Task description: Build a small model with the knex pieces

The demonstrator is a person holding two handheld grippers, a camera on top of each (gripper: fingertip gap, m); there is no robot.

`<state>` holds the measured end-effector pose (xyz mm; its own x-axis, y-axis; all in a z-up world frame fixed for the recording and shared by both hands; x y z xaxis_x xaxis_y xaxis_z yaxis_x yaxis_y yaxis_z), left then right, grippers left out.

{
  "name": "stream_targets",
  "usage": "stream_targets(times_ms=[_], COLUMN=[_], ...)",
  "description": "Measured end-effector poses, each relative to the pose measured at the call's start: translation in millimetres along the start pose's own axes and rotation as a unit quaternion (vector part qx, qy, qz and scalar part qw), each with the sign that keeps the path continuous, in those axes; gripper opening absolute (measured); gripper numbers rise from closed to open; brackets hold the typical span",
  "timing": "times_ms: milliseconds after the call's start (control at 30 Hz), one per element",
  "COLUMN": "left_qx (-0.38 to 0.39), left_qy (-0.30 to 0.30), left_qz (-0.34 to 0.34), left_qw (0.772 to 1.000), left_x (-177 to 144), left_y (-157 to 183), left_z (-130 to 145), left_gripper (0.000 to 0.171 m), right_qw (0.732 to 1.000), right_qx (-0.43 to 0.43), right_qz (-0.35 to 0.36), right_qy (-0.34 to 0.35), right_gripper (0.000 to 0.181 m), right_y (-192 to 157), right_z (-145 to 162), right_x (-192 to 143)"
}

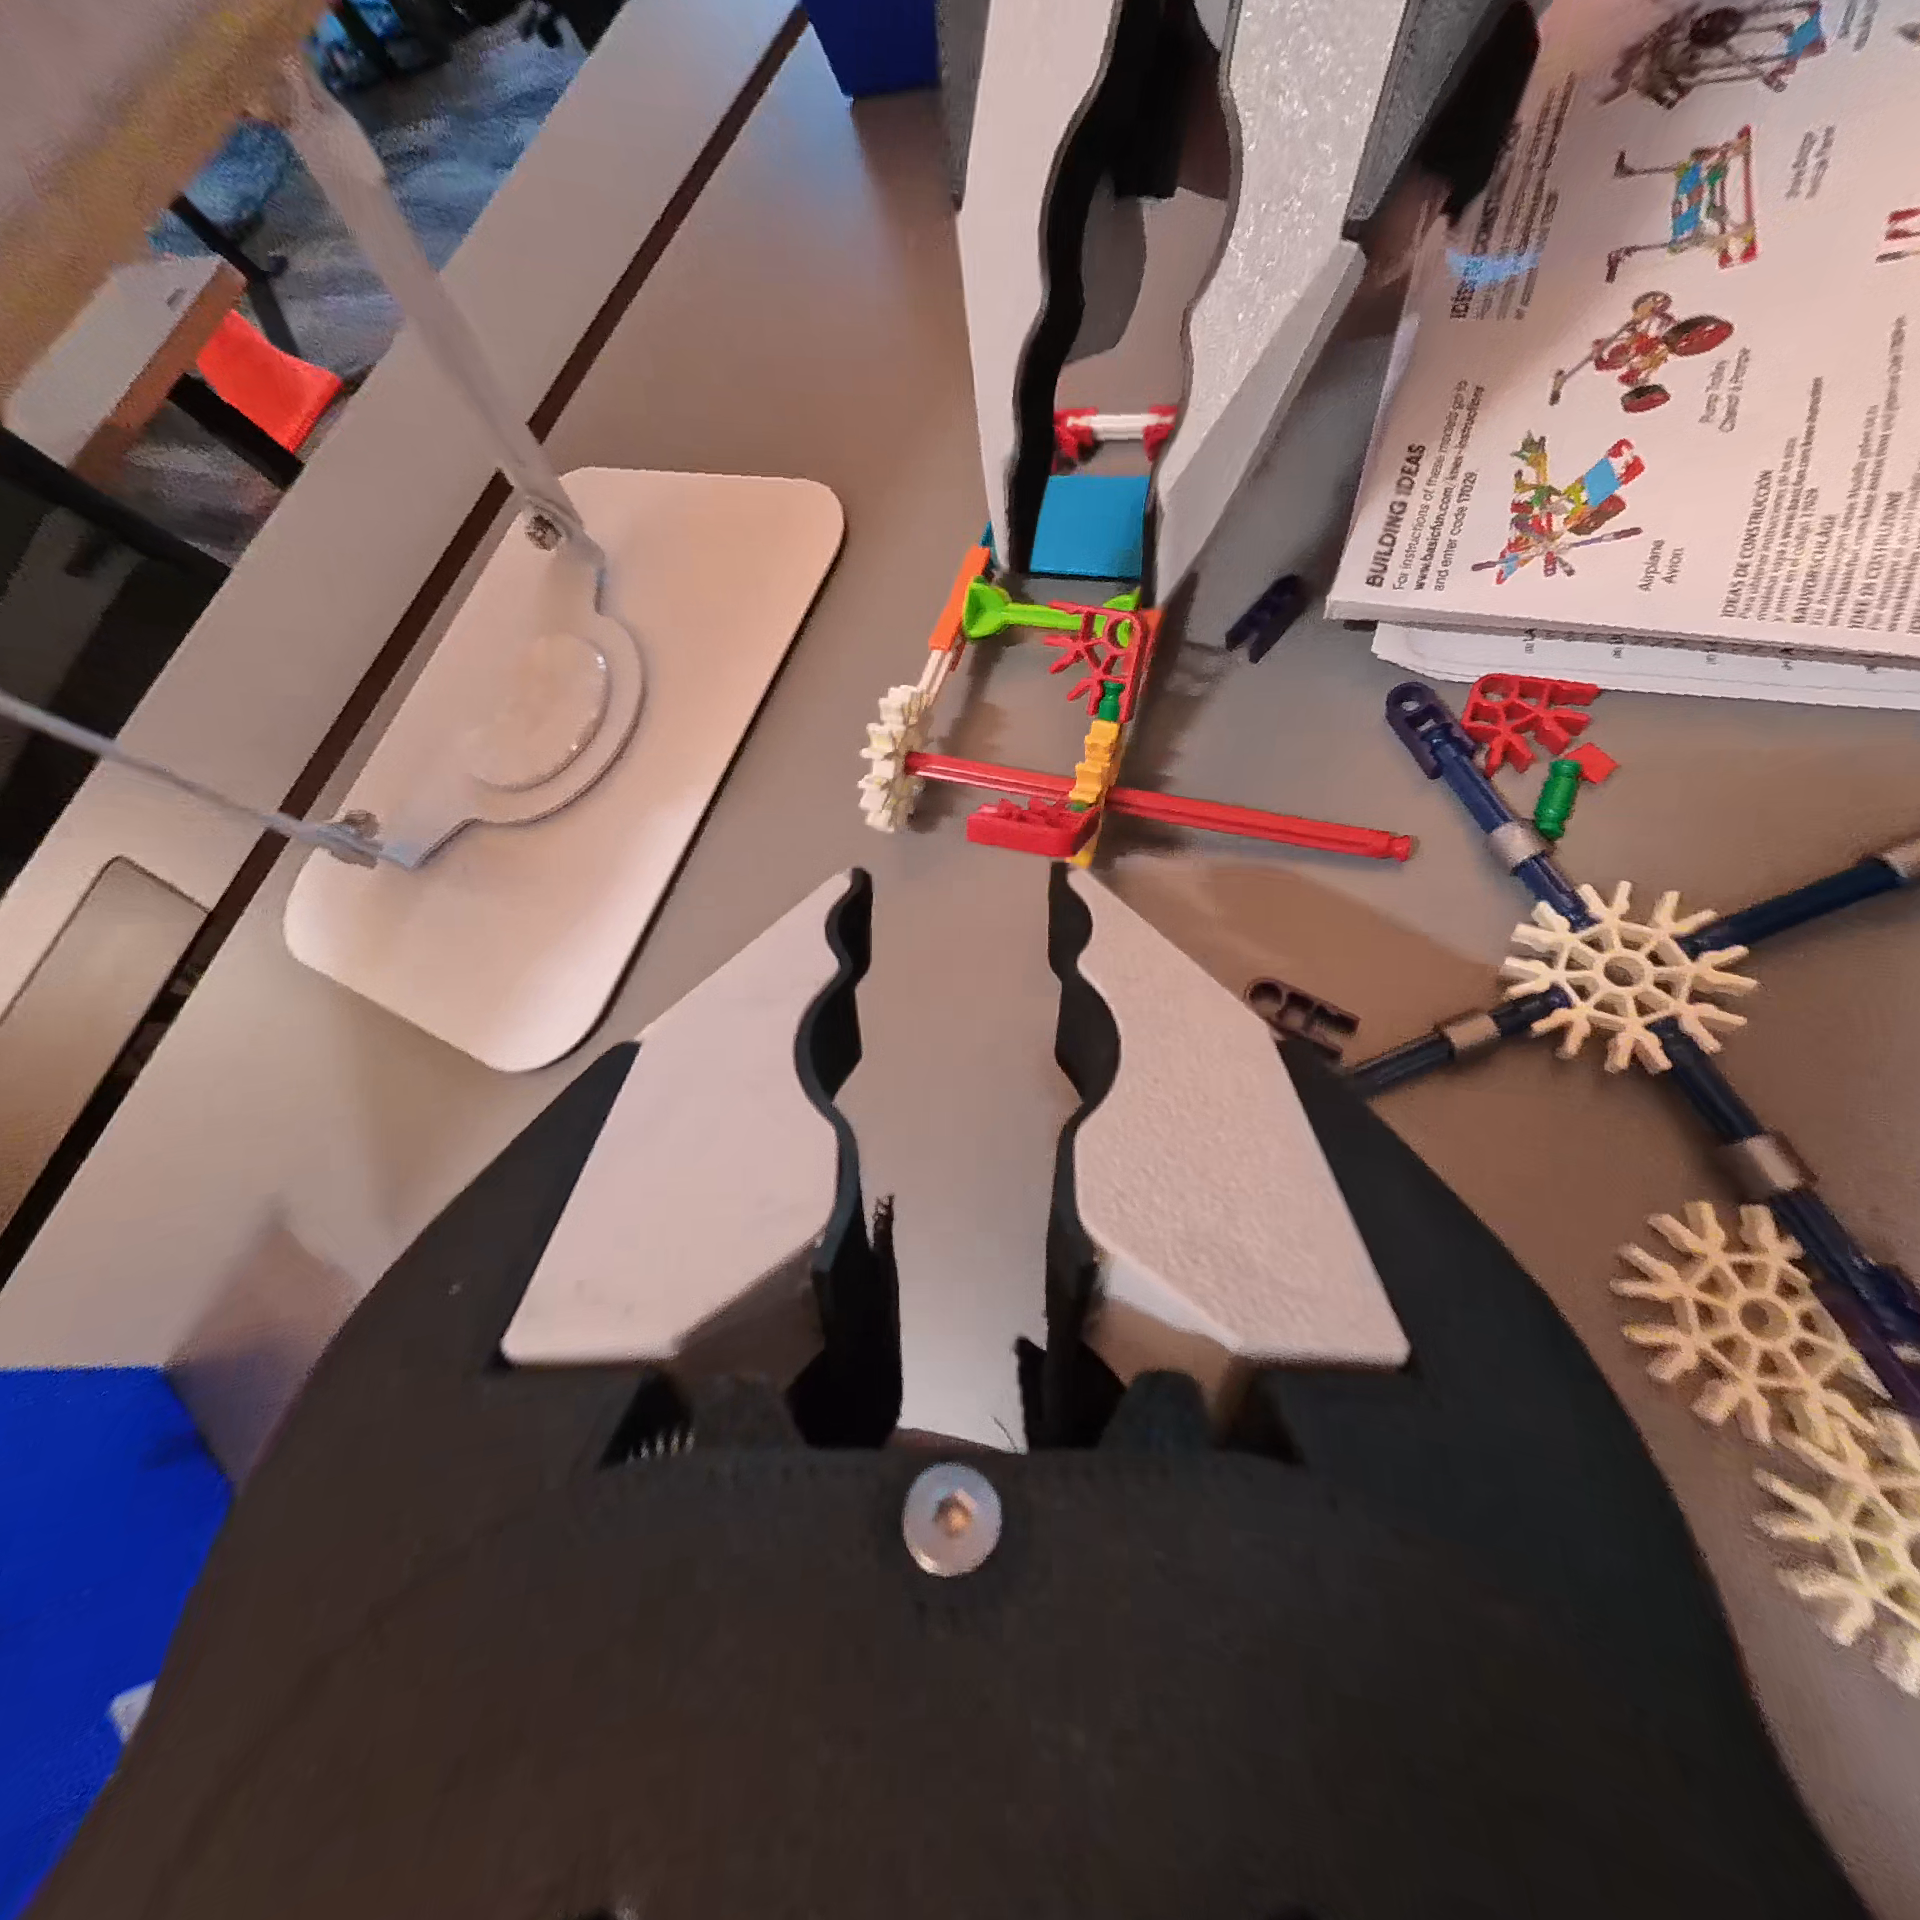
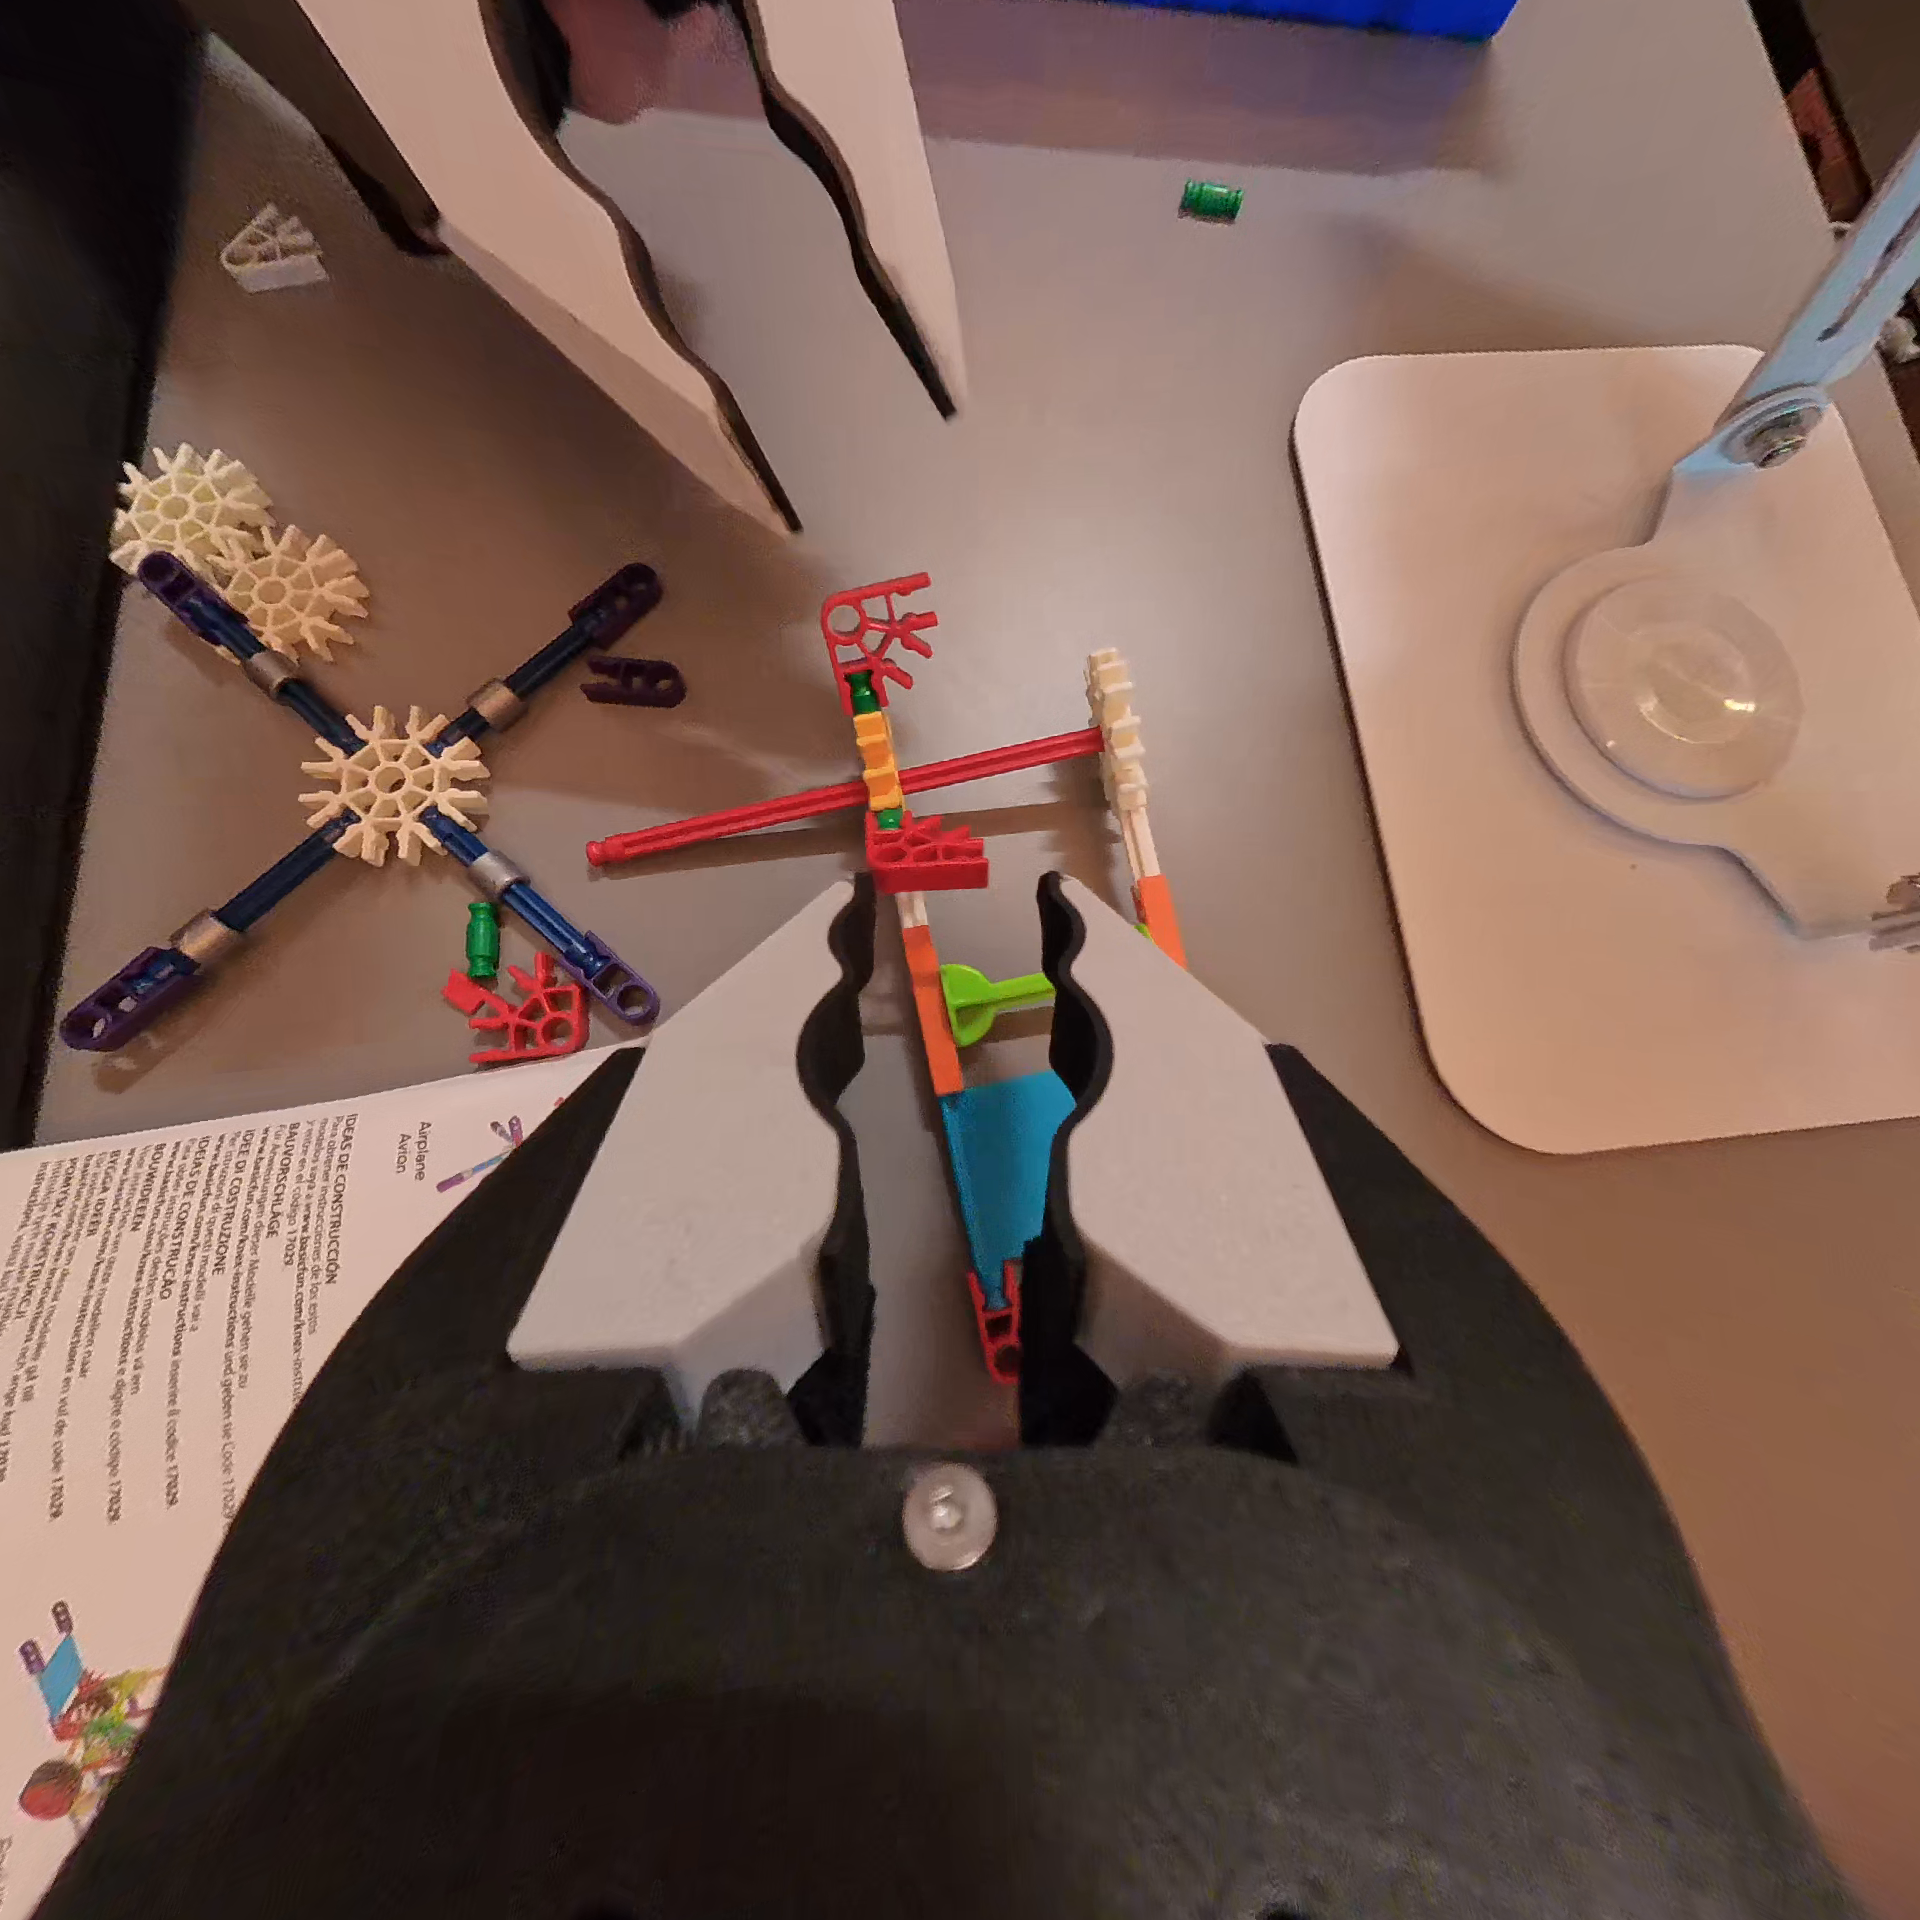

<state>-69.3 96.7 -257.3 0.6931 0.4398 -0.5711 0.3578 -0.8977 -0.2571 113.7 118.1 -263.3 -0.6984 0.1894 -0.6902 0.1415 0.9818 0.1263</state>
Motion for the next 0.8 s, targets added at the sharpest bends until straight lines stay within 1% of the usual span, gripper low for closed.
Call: stream_targets(times_ms=[167,367,500,633,733,800], left_qx=[-0.009,-0.011,0.002,0.02,0.021,0.015], left_qy=[0.011,0.029,0.031,0.021,0.021,0.026], left_qz=[-0.009,-0.023,-0.044,-0.041,-0.031,-0.024], left_qw=[1.0,0.999,0.999,0.999,0.999,0.999], left_x=[-25.5,-41.1,-42.8,-37.5,-36.1,-36.5], left_y=[1.7,12.3,16.6,19.9,21.9,22.7], left_z=[5.6,21.2,30.3,32.1,33.1,33.3], left_gripper=[0.032,0.031,0.032,0.032,0.032,0.031], right_qw=[1.0,0.998,0.995,0.991,0.988,0.988], right_qx=[-0.002,0.003,0.032,0.055,0.057,0.064], right_qz=[0.017,0.062,0.091,0.117,0.123,0.124], right_qy=[0.002,0.015,0.035,0.047,0.074,0.072], right_gripper=[0.029,0.031,0.03,0.03,0.026,0.026], right_y=[2.5,2.8,0.3,-3.4,-6.2,-5.6], right_z=[-2.6,-15.1,-14.8,-3.7,-0.8,3.0], right_x=[-12.1,-36.9,-47.0,-46.9,-46.3,-42.4])
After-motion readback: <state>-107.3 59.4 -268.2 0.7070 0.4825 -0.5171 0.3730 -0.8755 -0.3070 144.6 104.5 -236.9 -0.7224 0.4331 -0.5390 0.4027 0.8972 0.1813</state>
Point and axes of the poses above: each gripper's, where its closed fingertips meet, x out along the fingers, z out of its underside, y = z × x across the jaws, the point moved 8 cm from there along -x, back along the fingers, and after that the axes turned 5 degrees about -x, right-handed, at the moved point
